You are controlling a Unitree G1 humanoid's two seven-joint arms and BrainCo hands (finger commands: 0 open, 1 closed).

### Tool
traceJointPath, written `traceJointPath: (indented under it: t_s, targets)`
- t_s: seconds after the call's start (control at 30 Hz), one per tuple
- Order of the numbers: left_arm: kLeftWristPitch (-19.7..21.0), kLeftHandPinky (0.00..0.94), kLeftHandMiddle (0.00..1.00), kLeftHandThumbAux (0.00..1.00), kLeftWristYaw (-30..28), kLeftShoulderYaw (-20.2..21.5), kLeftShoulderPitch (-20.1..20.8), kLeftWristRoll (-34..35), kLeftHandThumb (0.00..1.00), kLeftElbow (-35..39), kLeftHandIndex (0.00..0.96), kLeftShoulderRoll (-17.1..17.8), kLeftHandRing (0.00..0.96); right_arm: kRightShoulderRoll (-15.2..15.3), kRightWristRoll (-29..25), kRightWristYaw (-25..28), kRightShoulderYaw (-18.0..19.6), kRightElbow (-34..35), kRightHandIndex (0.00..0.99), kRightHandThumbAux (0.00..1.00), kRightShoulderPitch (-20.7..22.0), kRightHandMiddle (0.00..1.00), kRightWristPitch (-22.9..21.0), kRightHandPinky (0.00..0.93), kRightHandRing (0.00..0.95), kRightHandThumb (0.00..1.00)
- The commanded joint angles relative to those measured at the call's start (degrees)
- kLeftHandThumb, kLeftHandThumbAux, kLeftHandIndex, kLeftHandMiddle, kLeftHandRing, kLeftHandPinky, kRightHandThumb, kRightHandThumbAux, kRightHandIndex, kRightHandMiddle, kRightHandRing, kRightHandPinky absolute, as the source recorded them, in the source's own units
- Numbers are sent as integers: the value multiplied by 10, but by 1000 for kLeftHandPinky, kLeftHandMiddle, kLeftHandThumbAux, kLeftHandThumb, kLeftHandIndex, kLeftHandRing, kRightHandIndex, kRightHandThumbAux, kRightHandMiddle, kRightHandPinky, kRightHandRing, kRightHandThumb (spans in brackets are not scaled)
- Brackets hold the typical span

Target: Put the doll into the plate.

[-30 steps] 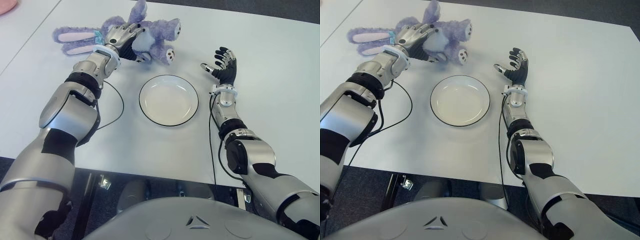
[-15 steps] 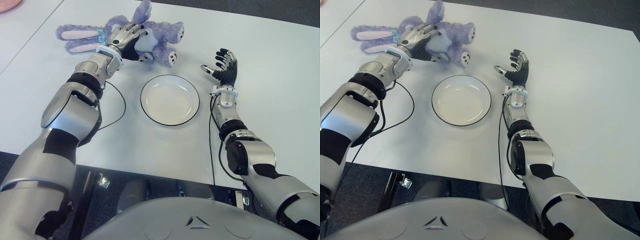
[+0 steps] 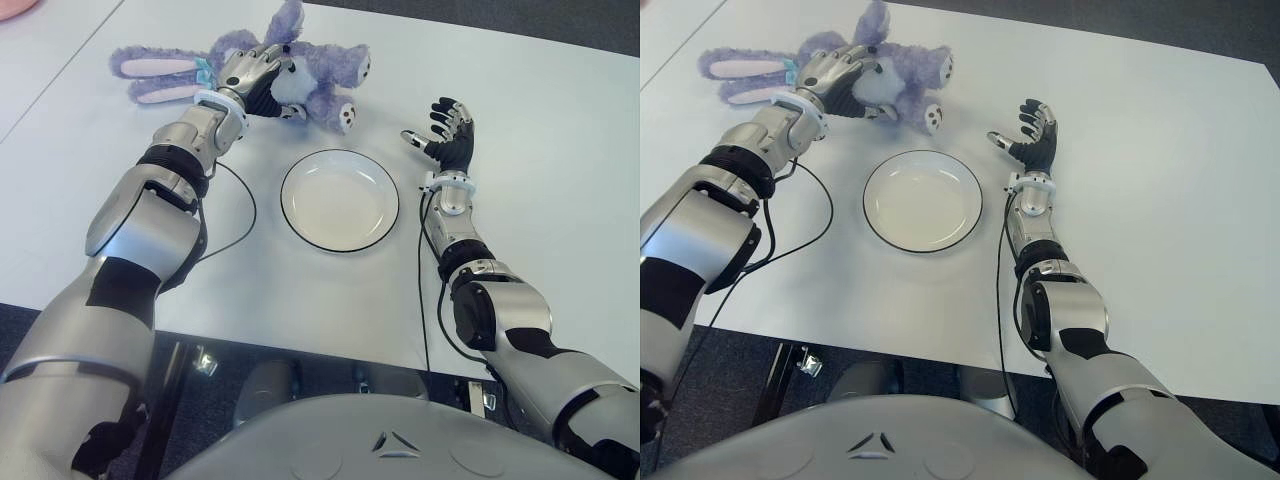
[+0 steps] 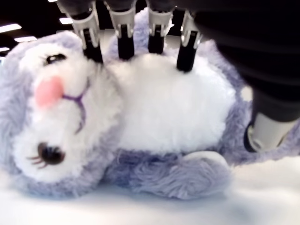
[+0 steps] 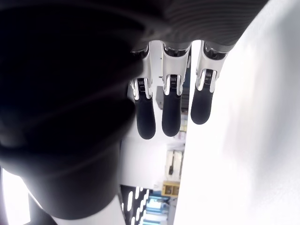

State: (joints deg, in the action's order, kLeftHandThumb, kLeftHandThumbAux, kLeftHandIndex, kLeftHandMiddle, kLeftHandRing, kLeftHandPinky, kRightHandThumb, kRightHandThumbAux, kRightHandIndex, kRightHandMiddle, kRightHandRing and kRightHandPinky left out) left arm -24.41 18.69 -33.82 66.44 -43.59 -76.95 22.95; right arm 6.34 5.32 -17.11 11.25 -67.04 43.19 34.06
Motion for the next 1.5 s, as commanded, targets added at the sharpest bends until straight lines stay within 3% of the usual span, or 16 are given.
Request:
traceJointPath:
  t_s: [0.03, 0.3, 0.6, 0.83, 1.13, 1.37, 1.5]
  targets:
    - [10, 361, 188, 602, -41, 8, -52, 10, 244, -21, 270, -35, 247, -39, 11, 5, -11, -99, 244, 998, -197, 287, -34, 263, 259, 18]
    - [8, 487, 424, 590, -56, 13, -59, 18, 357, -21, 359, -31, 439, -38, 11, 4, -11, -99, 242, 998, -199, 285, -31, 258, 257, 29]
    - [-24, 554, 558, 553, -99, 2, -56, 19, 403, -13, 427, -3, 557, -38, 14, -2, -13, -98, 250, 998, -201, 291, -29, 260, 263, 40]
    - [-74, 549, 571, 553, -134, -10, -48, 14, 380, 9, 432, 29, 574, -39, 18, -7, -17, -99, 260, 998, -201, 300, -31, 268, 273, 18]
    - [-122, 604, 575, 539, -164, -15, -59, 16, 355, 46, 361, 74, 592, -41, 17, -8, -19, -98, 266, 998, -201, 303, -32, 272, 278, 9]
    - [-161, 649, 572, 518, -157, -32, -99, -3, 341, 107, 318, 124, 608, -39, 15, -6, -23, -98, 255, 993, -201, 295, -32, 264, 269, 6]
    - [-188, 656, 565, 506, -192, -26, -124, 7, 326, 173, 288, 165, 610, -40, 14, -7, -23, -98, 254, 997, -202, 293, -31, 259, 266, 3]
